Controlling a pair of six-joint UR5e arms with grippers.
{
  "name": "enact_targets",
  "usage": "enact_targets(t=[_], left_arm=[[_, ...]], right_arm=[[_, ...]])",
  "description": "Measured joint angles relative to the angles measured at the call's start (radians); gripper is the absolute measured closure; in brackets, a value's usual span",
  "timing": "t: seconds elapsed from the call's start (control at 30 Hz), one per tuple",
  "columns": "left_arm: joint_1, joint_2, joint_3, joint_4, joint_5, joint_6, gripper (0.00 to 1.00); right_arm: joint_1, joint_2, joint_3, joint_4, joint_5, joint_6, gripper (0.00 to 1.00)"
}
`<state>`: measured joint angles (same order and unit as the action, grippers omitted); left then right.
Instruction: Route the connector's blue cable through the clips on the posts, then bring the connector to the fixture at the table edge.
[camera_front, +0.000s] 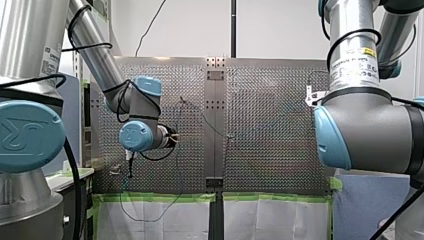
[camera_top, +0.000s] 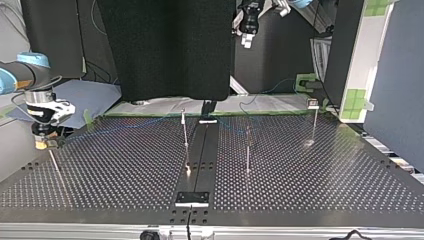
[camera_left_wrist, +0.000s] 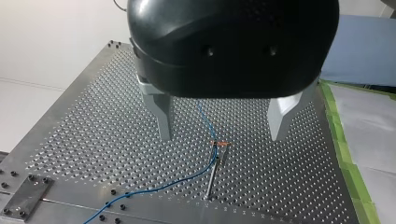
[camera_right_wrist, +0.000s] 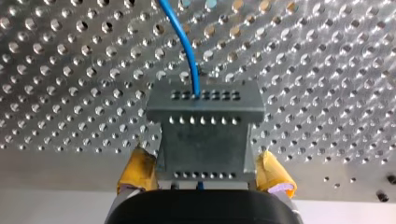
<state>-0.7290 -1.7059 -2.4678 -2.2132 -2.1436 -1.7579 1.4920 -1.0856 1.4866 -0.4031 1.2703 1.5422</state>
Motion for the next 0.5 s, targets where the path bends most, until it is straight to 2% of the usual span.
enact_targets(t=[0.3,0.5], left_arm=[[0.0,0.0,0.0,0.0,0.0,0.0,0.0],[0.0,0.0,0.0,-0.002,0.0,0.001,0.0]], right_arm=[[0.0,0.0,0.001,0.012,0.063,-0.003,0.0],[-0.002,0.0,0.001,0.045,0.108,-0.001,0.0]])
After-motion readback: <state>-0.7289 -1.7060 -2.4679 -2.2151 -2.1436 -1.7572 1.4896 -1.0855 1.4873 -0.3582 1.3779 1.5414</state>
